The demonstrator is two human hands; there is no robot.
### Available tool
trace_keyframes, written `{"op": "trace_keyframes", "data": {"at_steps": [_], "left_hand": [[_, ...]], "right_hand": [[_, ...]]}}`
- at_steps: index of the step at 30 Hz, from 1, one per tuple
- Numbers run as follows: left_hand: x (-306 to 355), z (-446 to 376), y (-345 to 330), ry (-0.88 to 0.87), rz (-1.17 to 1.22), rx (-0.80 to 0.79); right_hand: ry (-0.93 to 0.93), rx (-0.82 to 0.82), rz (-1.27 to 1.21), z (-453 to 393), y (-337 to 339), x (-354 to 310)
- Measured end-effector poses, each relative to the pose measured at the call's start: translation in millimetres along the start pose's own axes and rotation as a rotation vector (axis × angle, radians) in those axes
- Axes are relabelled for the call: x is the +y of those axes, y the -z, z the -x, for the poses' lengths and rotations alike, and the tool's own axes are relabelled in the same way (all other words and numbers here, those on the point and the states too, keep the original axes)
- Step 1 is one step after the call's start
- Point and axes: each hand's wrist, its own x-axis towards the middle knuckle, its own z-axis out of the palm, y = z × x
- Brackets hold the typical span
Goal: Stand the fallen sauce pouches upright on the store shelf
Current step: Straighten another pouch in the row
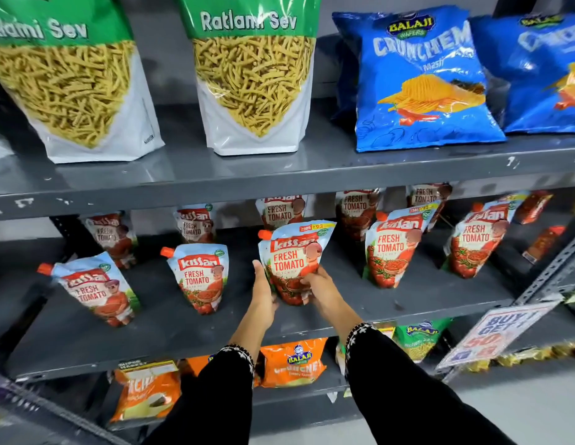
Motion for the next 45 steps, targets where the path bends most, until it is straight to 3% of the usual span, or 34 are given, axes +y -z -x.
{"op": "trace_keyframes", "data": {"at_steps": [15,27,38,41,45], "left_hand": [[-3,-8,-23,0.005,-0.016,-0.118],[-7,-6,-14,-0.004,-0.052,-0.016],[1,10,81,0.017,0.003,0.203],[7,3,122,-0.046,-0.098,0.181],[36,-4,174,-0.042,-0.1,0.196]], "right_hand": [[0.012,-0.002,0.002,-21,22,-8],[-0.001,0.01,0.07,-26,17,0],[0.1,0.386,0.09,12,-51,32],[0.075,0.363,0.079,29,-87,36],[0.001,0.186,0.064,47,-140,35]]}}
